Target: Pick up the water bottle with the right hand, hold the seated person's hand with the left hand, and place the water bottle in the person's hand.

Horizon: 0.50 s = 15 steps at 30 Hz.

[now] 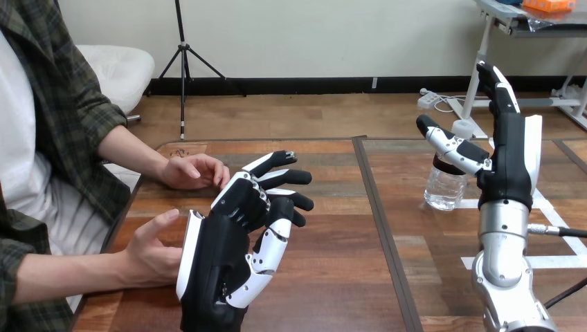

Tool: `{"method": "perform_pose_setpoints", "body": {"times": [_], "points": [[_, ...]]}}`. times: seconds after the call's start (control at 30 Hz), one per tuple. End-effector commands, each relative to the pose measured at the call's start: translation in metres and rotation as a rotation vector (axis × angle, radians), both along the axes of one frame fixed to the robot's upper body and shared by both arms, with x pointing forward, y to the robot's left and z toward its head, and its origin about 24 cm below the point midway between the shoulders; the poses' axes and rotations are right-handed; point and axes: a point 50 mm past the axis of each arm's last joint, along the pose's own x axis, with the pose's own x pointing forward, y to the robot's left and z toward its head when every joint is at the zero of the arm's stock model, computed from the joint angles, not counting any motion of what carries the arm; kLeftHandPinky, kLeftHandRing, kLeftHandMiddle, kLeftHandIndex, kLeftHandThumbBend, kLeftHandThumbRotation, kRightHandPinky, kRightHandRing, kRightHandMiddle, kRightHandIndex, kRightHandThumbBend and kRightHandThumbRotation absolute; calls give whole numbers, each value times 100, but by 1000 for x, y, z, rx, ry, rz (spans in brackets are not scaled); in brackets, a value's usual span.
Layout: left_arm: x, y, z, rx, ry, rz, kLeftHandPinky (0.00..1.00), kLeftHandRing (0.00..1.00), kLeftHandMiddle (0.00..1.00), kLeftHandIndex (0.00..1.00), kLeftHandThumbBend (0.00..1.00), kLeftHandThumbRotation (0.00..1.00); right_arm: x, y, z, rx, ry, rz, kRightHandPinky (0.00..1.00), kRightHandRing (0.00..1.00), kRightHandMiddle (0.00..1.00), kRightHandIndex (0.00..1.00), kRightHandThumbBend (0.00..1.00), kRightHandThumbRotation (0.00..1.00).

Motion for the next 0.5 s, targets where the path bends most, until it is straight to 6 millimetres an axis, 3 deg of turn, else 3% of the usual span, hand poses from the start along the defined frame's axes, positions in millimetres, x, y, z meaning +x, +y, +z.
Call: {"method": "perform_pose_setpoints", "body": {"times": [0.0,0.47], "points": [[5,-5,14,-28,-78,-6,45,57,67,74,23,41,20,1,33,-22,-87,11,96,94,91,88,70,6],[5,-5,13,-23,-78,2,45,57,67,74,22,42,27,-4,33,-58,-34,-5,96,94,91,89,69,9]]}}
